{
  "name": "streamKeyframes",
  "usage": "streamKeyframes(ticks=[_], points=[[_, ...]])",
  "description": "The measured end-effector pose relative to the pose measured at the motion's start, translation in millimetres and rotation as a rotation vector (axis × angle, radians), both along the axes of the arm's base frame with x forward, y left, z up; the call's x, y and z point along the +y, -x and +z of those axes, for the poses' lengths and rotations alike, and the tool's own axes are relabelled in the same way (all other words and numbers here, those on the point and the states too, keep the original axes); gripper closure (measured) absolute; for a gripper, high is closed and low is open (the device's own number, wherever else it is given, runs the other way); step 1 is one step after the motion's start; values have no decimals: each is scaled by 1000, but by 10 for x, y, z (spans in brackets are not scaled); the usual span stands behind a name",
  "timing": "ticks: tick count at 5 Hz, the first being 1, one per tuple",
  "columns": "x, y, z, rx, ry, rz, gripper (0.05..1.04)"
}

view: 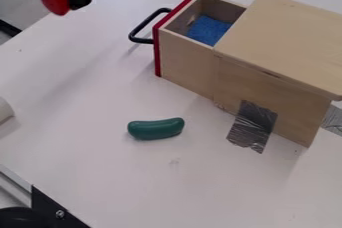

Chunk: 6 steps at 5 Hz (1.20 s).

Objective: Put the red bottle into the drawer

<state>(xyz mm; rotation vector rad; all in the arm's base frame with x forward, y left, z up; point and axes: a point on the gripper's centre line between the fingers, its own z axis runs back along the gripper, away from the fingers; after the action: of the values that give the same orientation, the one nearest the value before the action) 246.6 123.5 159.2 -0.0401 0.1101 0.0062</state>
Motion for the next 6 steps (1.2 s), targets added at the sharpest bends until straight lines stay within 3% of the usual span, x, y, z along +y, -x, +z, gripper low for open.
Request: streamKeyframes(ticks=[1,2,4,5,6], points=[[-194,-285,-90,30,15,-79,437],[-395,-441,-142,50,9,-140,437],[-762,-629,-346,99,54,-218,437],[-836,-728,-471,133,112,-179,437],[-908,-867,-520,165,174,-56,437]])
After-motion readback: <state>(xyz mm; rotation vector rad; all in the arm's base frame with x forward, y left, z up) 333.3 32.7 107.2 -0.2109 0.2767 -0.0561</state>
